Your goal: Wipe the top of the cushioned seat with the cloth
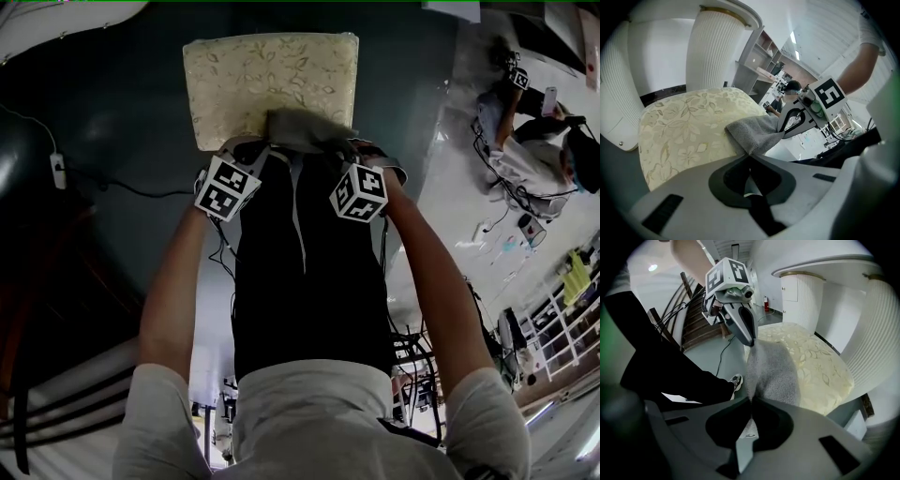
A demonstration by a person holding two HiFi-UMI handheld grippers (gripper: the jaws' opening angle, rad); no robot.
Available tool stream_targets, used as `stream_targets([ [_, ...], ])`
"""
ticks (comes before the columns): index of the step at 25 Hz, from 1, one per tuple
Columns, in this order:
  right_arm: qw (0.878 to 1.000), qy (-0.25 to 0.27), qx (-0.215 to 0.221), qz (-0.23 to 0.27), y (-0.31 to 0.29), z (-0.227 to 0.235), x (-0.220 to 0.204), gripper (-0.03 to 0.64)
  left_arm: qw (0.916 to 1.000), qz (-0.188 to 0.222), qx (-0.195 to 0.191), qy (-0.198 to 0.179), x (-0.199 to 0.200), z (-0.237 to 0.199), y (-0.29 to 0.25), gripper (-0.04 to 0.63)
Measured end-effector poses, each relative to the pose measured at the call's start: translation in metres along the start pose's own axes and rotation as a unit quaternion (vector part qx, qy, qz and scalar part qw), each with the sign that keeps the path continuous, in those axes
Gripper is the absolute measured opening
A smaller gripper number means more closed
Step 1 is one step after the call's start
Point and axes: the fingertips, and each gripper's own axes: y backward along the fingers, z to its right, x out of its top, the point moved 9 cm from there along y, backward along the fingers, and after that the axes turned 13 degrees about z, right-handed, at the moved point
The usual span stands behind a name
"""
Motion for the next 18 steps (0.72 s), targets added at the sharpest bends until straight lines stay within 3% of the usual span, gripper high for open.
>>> stream_targets([
  [13, 1.0, 0.023, 0.018, -0.003, -0.027, -0.006, 0.038, 0.015, 0.9989, 0.012, 0.027, 0.037, -0.029, -0.022, 0.037, 0.017],
  [18, 1.0, -0.016, 0.003, 0.018, -0.031, 0.001, 0.052, 0.015, 0.9993, 0.014, 0.023, 0.025, -0.032, -0.035, 0.046, 0.017],
])
